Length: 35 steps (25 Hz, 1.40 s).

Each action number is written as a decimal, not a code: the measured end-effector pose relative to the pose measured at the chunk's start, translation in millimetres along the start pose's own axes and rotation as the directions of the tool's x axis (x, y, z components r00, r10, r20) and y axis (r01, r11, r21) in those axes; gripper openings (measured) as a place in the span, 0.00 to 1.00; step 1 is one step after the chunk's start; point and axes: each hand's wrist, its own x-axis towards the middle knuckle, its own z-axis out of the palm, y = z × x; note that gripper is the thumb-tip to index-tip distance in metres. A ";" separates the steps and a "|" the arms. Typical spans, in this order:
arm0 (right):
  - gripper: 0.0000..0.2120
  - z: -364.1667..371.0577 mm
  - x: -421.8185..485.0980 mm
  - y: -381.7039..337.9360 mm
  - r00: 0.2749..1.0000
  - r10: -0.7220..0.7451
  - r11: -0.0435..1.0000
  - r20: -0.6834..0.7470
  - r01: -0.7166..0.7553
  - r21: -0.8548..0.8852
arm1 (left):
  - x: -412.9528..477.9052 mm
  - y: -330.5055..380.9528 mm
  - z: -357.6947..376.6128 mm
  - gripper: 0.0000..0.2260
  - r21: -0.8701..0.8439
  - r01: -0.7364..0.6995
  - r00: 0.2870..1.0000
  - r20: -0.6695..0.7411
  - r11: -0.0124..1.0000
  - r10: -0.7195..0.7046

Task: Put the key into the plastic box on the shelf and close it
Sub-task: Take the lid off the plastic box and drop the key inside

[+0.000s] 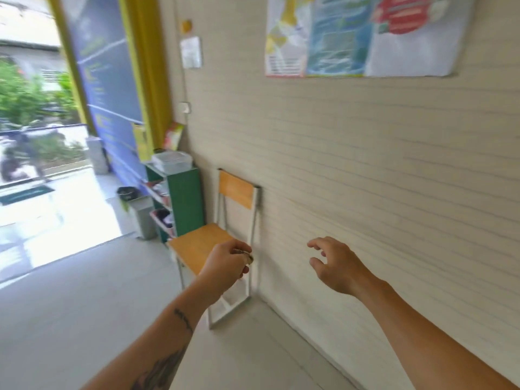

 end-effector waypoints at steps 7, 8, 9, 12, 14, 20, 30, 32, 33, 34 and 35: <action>0.21 106.5 178.3 -111.5 0.963 -0.232 0.970 0.139 0.218 0.109 | 91.5 -20.8 -144.7 0.08 0.008 0.081 0.961 -0.265 0.997 -0.076; 0.21 120.4 204.4 -123.5 0.957 -0.251 0.964 0.147 0.234 0.125 | 110.9 -21.5 -159.8 0.08 0.014 0.090 0.953 -0.290 0.996 -0.082; 0.21 131.9 228.7 -133.4 0.952 -0.265 0.960 0.156 0.245 0.138 | 130.0 -20.7 -172.2 0.09 0.021 0.098 0.947 -0.311 0.995 -0.087; 0.23 157.2 312.2 -158.5 0.937 -0.297 0.951 0.184 0.274 0.141 | 198.3 -11.9 -207.1 0.09 -0.003 0.098 0.927 -0.364 0.995 -0.093; 0.24 166.7 367.9 -176.0 0.930 -0.315 0.947 0.192 0.295 0.125 | 241.2 -5.1 -229.2 0.10 -0.040 0.087 0.912 -0.398 0.995 -0.096; 0.24 209.2 511.2 -243.5 0.917 -0.346 0.938 0.200 0.334 0.092 | 361.2 0.3 -314.5 0.09 -0.105 0.047 0.906 -0.415 0.993 -0.087; 0.26 318.0 691.8 -370.4 0.958 -0.249 0.967 0.139 0.237 0.098 | 564.8 -8.3 -502.2 0.09 -0.042 0.002 0.950 -0.311 0.999 -0.015; 0.26 336.0 722.2 -391.5 0.962 -0.236 0.970 0.140 0.224 0.094 | 603.6 -8.5 -529.6 0.09 -0.039 0.001 0.956 -0.292 0.999 -0.012; 0.26 345.2 738.9 -400.7 0.963 -0.232 0.971 0.139 0.221 0.092 | 623.6 -9.6 -541.3 0.09 -0.041 0.004 0.960 -0.278 0.999 -0.015; 0.26 354.0 755.6 -408.2 0.962 -0.233 0.971 0.140 0.222 0.091 | 642.6 -12.0 -550.4 0.09 -0.047 0.013 0.964 -0.264 0.999 -0.025; 0.26 363.8 775.6 -415.2 0.962 -0.233 0.971 0.139 0.223 0.089 | 665.3 -15.7 -559.7 0.09 -0.052 0.024 0.968 -0.247 0.998 -0.036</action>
